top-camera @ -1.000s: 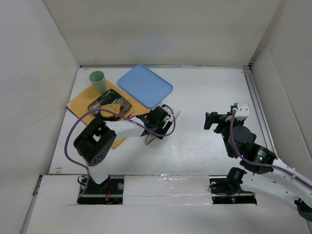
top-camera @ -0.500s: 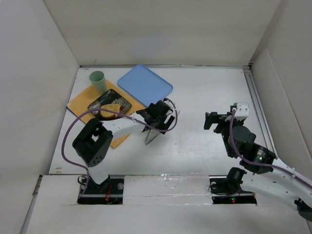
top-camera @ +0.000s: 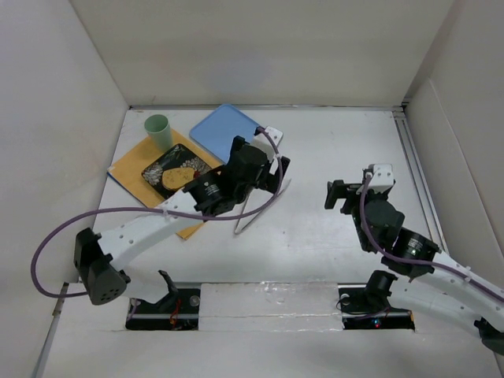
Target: Place the bread
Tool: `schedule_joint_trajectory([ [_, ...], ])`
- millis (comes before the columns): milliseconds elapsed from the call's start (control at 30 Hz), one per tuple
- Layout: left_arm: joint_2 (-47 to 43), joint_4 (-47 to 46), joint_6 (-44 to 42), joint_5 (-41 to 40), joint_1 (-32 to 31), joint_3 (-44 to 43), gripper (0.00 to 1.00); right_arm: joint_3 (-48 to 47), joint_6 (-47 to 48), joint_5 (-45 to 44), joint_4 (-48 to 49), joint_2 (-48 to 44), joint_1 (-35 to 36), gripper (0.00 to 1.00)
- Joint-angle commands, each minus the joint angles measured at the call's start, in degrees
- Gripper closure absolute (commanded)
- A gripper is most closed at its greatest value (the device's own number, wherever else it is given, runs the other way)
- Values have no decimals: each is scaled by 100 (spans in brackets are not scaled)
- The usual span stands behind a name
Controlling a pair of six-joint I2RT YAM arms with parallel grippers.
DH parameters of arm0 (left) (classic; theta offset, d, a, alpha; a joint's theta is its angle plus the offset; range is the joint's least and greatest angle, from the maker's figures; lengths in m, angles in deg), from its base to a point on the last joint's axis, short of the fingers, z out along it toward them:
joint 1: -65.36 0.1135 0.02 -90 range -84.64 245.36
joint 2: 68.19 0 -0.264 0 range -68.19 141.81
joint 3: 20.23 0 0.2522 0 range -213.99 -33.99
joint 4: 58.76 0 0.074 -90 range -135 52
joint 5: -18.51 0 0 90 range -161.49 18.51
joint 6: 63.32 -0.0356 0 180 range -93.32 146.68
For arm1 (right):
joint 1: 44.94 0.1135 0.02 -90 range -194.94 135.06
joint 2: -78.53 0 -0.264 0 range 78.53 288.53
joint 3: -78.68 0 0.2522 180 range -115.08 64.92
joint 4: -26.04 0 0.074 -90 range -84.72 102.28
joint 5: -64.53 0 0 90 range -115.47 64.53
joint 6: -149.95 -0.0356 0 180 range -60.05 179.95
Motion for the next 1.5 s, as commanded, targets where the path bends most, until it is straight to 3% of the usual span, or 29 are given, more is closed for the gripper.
schedule_joint_trajectory([
  [0,-289,88,260,-579,-526,117,6,-78,117,83,340,75,-27,0],
  [67,-385,18,435,-929,-782,249,1,-87,134,92,367,163,-27,0],
  [167,-517,-454,603,-1116,-1108,749,1,-157,135,109,323,294,-27,0],
  [400,-983,-1870,674,-1511,-1108,2014,1,-175,230,240,322,295,-27,0],
  [533,-1711,-2731,656,-1644,-1108,2551,1,-96,433,487,613,382,-27,0],
  [867,-2671,-2733,779,-1846,-1108,2992,1,-281,442,566,560,866,-27,0],
  [1467,-2627,-2628,814,-2013,-1108,2992,1,-298,486,558,569,866,-27,0],
])
